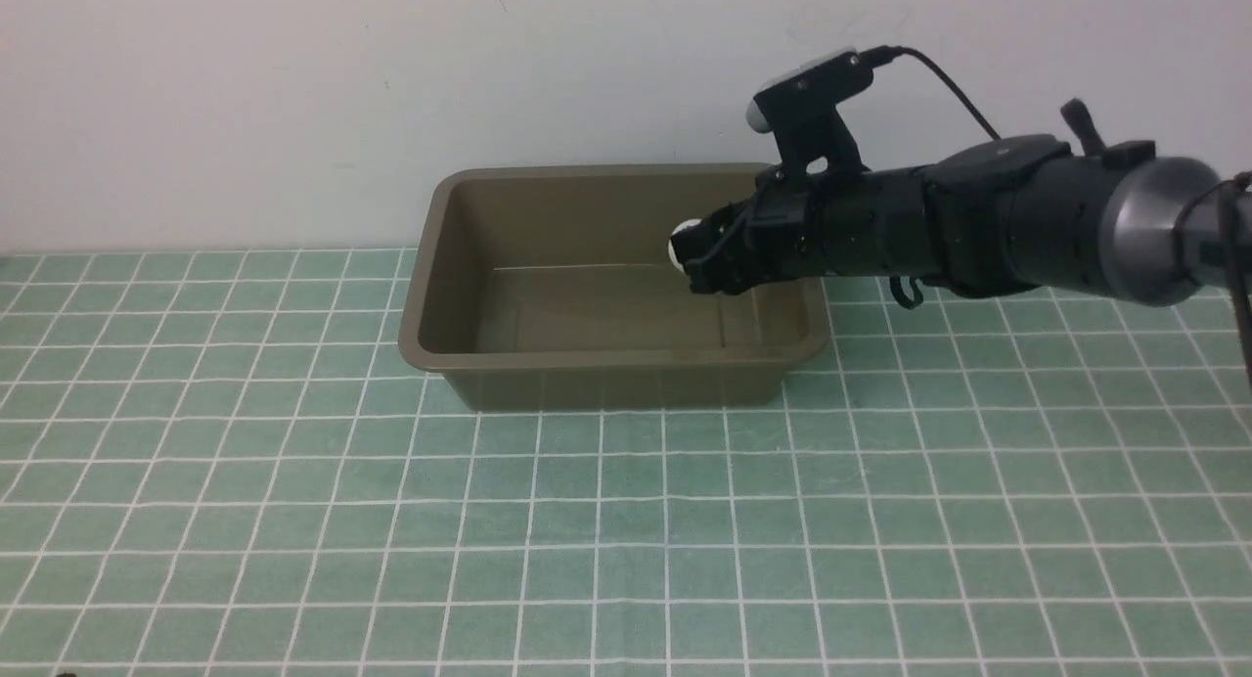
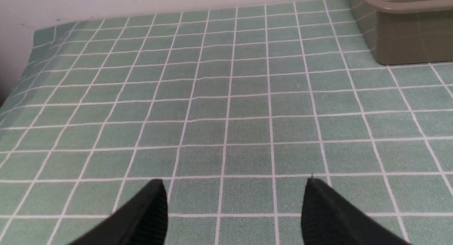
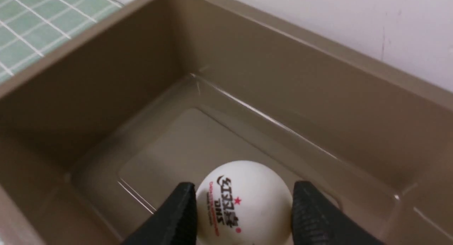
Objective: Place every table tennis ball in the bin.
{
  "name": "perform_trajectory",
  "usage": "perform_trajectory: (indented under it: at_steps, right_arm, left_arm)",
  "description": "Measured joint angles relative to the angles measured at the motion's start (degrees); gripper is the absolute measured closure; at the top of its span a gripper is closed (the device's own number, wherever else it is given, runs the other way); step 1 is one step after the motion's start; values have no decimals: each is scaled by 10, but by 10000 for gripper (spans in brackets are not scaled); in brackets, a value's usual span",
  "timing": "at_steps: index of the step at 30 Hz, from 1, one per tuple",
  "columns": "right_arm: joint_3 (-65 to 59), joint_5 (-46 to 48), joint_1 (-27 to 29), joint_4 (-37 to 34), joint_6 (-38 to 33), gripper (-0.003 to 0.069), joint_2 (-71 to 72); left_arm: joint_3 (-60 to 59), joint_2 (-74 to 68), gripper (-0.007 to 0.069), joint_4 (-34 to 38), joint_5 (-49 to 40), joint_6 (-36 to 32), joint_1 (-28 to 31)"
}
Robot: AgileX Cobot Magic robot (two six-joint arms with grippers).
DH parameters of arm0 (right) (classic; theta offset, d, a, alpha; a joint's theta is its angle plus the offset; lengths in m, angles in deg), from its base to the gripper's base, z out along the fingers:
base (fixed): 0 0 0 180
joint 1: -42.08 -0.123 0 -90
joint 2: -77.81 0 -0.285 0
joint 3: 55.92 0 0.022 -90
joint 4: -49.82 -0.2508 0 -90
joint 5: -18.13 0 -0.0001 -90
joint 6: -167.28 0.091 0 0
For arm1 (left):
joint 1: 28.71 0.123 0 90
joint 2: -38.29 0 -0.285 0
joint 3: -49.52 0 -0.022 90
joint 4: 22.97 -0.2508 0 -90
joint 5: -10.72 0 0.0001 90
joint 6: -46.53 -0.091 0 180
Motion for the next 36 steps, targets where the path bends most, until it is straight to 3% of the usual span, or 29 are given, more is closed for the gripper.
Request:
perform_trajectory:
  at_steps: [2,9,12,20,24,31,36]
  right_arm:
    - [0,1,2,-1,0,339,-3]
    - [0,-12,1,-33,-8,123,-3]
    - [0,-49,2,-39,-37,74,18]
    - [0,-191,3,-50,-93,71,150]
    - [0,-204,4,-66,-94,76,235]
    - [0,-122,4,-111,-92,120,319]
    - [0,69,4,-117,-43,164,348]
  left_arm:
    - [0,0,165,0,0,0,0]
    - [0,0,165,0,0,0,0]
    - [0,0,165,0,0,0,0]
    - [0,0,165,0,0,0,0]
    - [0,0,165,0,0,0,0]
    - [0,0,165,0,0,0,0]
    - [0,0,165,0,0,0,0]
